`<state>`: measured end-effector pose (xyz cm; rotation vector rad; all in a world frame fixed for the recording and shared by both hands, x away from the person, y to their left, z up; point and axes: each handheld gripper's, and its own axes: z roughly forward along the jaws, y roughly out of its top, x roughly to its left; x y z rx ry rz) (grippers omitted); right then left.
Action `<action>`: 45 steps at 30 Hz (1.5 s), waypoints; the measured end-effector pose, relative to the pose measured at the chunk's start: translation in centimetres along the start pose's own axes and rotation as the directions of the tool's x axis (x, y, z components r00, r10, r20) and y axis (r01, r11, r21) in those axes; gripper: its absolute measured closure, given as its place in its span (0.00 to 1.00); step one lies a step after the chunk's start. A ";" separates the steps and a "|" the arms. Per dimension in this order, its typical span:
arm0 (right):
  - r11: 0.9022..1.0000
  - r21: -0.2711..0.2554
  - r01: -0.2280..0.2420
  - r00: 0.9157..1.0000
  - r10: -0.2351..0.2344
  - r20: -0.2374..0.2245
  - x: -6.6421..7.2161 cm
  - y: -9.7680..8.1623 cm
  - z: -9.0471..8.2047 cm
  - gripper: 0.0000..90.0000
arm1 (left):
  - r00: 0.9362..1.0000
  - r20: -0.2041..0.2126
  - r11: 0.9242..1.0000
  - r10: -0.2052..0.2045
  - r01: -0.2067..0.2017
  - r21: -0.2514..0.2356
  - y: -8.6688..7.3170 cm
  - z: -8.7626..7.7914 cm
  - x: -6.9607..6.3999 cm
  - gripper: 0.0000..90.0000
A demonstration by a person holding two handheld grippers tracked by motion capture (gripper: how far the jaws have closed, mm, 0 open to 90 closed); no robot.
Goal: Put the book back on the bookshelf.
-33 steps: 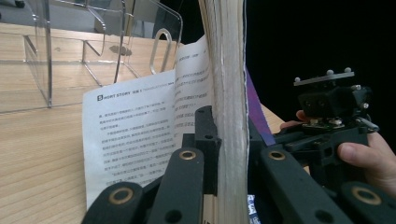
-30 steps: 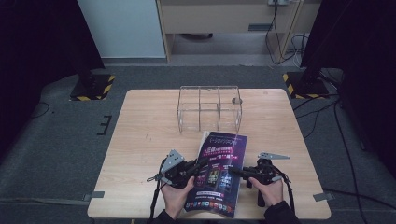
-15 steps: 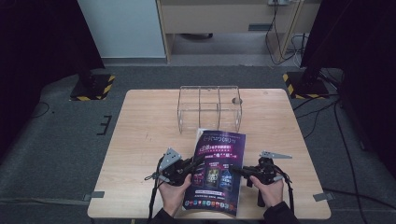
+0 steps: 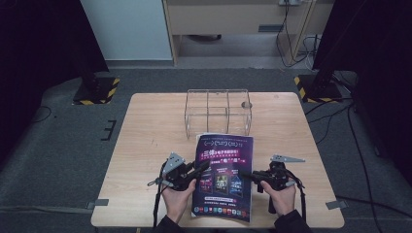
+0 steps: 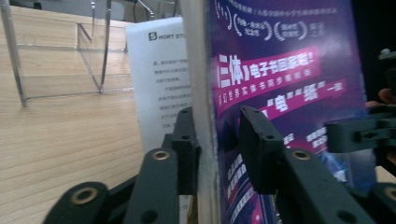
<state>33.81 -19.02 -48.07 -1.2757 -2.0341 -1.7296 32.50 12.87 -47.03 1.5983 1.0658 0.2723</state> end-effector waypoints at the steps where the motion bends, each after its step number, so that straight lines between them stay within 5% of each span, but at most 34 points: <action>1: 1.000 0.001 0.003 1.000 -0.003 -0.004 0.1 0.1 -0.1 0.92 | 1.000 -0.004 1.000 -0.001 0.001 0.004 0.0 0.0 0.1 0.70; 13: 0.999 -0.030 0.045 0.998 -0.046 -0.044 1.9 1.3 -0.8 0.92 | 0.997 -0.067 0.999 0.033 -0.034 -0.014 0.3 -0.9 1.0 0.47; 27: 0.981 -0.171 0.095 0.995 -0.090 0.036 2.6 4.1 -3.7 0.92 | 0.988 -0.150 0.999 0.036 -0.036 0.003 0.3 -2.6 3.0 0.41; 45: 0.950 -0.269 0.156 0.983 -0.121 0.141 2.9 7.4 -5.3 0.92 | 0.948 -0.309 0.994 0.072 -0.044 0.096 -1.9 -4.8 7.1 0.35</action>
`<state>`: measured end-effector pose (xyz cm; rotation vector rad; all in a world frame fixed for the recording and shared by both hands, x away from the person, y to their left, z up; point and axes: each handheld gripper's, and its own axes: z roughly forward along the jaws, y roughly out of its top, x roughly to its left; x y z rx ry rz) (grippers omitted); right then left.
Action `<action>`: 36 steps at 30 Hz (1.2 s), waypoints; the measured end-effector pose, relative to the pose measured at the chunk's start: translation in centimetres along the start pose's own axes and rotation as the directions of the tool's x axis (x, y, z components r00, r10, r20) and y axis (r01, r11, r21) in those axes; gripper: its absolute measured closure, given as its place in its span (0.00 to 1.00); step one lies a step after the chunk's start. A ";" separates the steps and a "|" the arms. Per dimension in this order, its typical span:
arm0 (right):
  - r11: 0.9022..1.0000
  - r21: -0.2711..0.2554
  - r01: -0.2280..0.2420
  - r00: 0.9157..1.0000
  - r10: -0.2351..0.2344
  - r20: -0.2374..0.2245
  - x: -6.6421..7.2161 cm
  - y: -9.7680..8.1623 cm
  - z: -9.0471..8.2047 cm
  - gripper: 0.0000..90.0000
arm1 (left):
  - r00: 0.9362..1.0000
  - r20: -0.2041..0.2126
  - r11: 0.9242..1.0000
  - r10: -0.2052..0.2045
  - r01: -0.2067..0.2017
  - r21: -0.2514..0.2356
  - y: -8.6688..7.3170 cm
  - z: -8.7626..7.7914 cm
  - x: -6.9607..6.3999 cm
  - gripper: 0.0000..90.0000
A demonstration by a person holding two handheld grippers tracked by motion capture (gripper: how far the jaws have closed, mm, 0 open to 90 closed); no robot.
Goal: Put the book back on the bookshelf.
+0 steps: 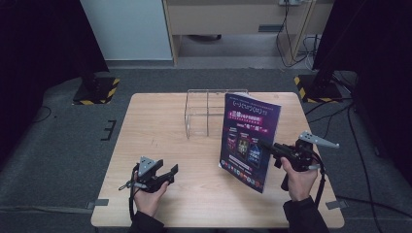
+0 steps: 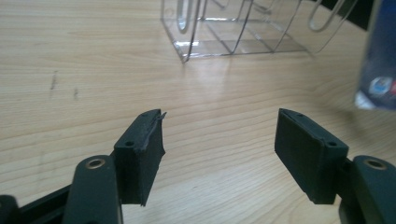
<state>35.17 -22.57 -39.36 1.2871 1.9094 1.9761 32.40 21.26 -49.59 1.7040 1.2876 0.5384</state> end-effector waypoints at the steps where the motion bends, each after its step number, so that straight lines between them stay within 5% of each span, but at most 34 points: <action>1: 1.000 -0.006 0.003 1.000 -0.003 0.000 0.0 0.2 0.0 0.92 | 1.000 -0.010 1.000 0.007 -0.007 0.004 -0.1 0.0 0.1 0.35; 8: 0.999 -0.052 0.015 1.000 -0.014 0.024 0.0 1.9 -0.4 0.92 | 0.997 -0.074 0.998 0.036 -0.032 0.056 -1.1 0.4 1.4 0.34; 17: 0.994 -0.098 0.042 0.997 -0.035 0.068 -0.4 3.7 -0.7 0.92 | 0.984 -0.168 0.992 0.059 -0.039 0.118 -1.8 0.9 3.0 0.32; 36: 0.986 -0.129 0.108 0.987 -0.091 0.135 -1.0 5.7 1.4 0.92 | 0.973 -0.217 0.983 0.082 -0.043 0.179 -2.4 2.0 3.5 0.30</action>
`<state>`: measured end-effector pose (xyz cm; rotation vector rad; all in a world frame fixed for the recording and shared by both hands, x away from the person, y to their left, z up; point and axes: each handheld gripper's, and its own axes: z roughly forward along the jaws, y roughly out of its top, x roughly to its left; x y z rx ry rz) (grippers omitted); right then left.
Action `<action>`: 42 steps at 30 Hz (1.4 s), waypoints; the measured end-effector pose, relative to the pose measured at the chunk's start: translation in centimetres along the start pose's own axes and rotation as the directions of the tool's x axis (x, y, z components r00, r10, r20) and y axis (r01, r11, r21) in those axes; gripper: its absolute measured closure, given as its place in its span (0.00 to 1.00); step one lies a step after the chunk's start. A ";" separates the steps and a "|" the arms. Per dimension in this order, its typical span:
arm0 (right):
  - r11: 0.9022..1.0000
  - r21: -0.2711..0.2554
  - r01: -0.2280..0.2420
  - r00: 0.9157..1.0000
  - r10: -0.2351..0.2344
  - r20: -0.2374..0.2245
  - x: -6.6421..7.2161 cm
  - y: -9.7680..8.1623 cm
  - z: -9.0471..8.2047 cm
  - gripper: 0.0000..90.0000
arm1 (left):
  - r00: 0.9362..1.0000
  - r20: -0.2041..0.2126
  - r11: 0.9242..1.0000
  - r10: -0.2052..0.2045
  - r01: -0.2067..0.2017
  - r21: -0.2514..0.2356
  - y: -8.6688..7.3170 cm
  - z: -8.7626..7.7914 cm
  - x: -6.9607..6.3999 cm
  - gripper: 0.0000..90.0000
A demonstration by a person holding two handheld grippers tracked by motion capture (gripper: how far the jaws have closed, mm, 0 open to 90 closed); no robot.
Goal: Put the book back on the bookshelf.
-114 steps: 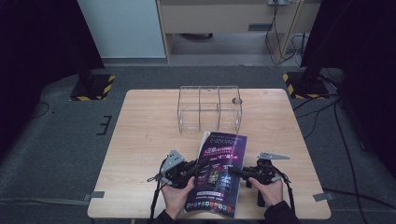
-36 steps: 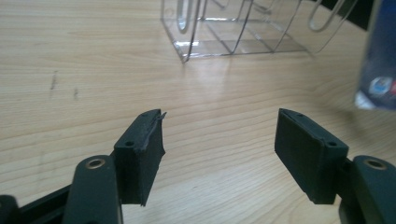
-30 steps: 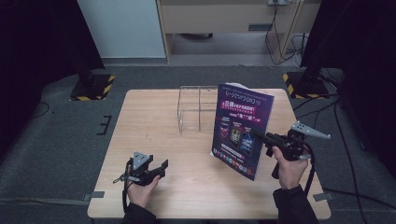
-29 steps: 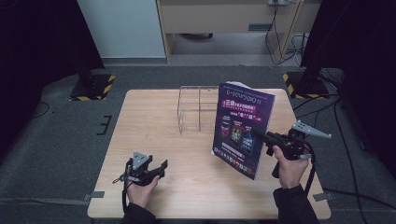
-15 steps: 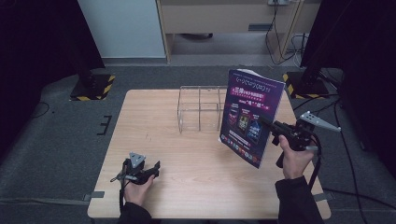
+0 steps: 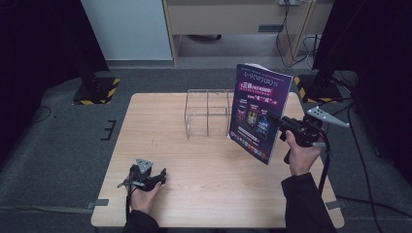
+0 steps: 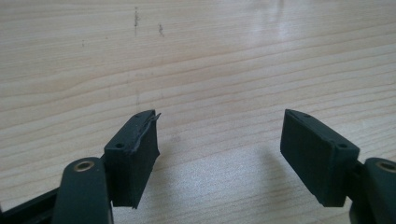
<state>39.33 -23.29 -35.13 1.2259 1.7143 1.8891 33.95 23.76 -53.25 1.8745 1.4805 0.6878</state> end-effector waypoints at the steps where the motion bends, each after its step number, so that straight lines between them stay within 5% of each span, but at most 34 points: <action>1: 1.000 -0.004 0.002 1.000 -0.002 0.004 0.0 0.1 0.2 0.92 | 1.000 -0.003 1.000 0.000 0.000 0.002 0.0 0.0 0.0 0.30; 24: 0.999 -0.033 0.042 0.996 -0.039 0.084 -1.6 0.6 3.4 0.92 | 0.999 -0.031 0.999 -0.027 0.028 0.041 0.0 0.4 0.2 0.20; 42: 0.996 -0.020 0.083 0.982 -0.079 0.171 -2.4 -0.8 6.7 0.92 | 0.999 -0.032 0.999 -0.026 0.028 0.047 0.1 0.5 0.2 0.16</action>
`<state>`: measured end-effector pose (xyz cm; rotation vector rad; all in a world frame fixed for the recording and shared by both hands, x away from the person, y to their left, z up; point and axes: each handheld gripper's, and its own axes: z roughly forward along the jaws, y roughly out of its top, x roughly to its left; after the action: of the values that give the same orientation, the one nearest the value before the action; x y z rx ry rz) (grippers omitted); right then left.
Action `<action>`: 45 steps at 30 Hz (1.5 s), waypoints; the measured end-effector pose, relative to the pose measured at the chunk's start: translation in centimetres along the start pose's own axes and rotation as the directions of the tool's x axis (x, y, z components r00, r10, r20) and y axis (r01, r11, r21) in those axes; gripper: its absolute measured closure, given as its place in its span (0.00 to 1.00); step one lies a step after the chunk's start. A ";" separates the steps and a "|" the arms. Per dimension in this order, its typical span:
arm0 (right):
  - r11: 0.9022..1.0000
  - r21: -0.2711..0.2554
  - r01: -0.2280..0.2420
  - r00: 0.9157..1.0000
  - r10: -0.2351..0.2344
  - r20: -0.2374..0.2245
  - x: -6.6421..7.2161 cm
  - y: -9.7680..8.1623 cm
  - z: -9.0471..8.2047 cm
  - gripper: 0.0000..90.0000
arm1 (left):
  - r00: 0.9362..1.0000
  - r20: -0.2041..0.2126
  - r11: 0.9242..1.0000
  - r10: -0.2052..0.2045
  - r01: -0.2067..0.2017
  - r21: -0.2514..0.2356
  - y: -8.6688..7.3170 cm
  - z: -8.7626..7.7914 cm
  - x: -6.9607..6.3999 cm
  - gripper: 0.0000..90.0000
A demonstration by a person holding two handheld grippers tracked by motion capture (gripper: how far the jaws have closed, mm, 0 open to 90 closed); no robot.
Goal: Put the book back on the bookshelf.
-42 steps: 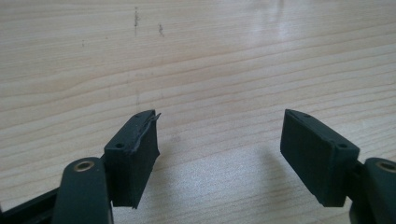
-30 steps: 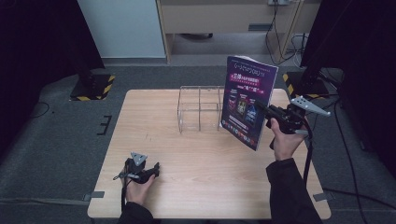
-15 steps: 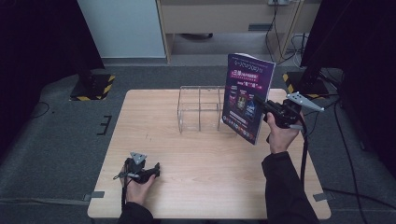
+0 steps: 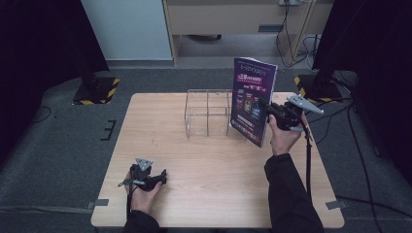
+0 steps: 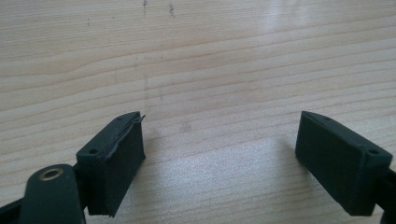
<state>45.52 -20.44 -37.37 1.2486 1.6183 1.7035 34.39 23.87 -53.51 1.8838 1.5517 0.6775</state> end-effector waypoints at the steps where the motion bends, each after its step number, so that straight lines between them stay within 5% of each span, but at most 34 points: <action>1: 1.000 0.002 0.001 1.000 -0.001 0.001 0.0 -0.1 0.2 0.92 | 1.000 0.000 1.000 0.001 -0.001 0.000 0.0 0.0 0.0 0.16; 24: 0.996 0.065 0.056 0.996 -0.060 0.065 0.1 -2.5 3.1 0.92 | 1.000 0.000 1.000 0.001 -0.001 0.001 0.0 0.0 0.0 0.16; 45: 0.983 0.138 0.121 0.990 -0.130 0.059 0.8 -3.0 1.4 0.91 | 1.000 -0.002 1.000 0.000 0.000 0.001 0.0 0.0 -0.1 0.15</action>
<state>45.63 -18.51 -40.14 1.2252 1.7559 1.4819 34.40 23.81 -53.52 1.8846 1.5535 0.6784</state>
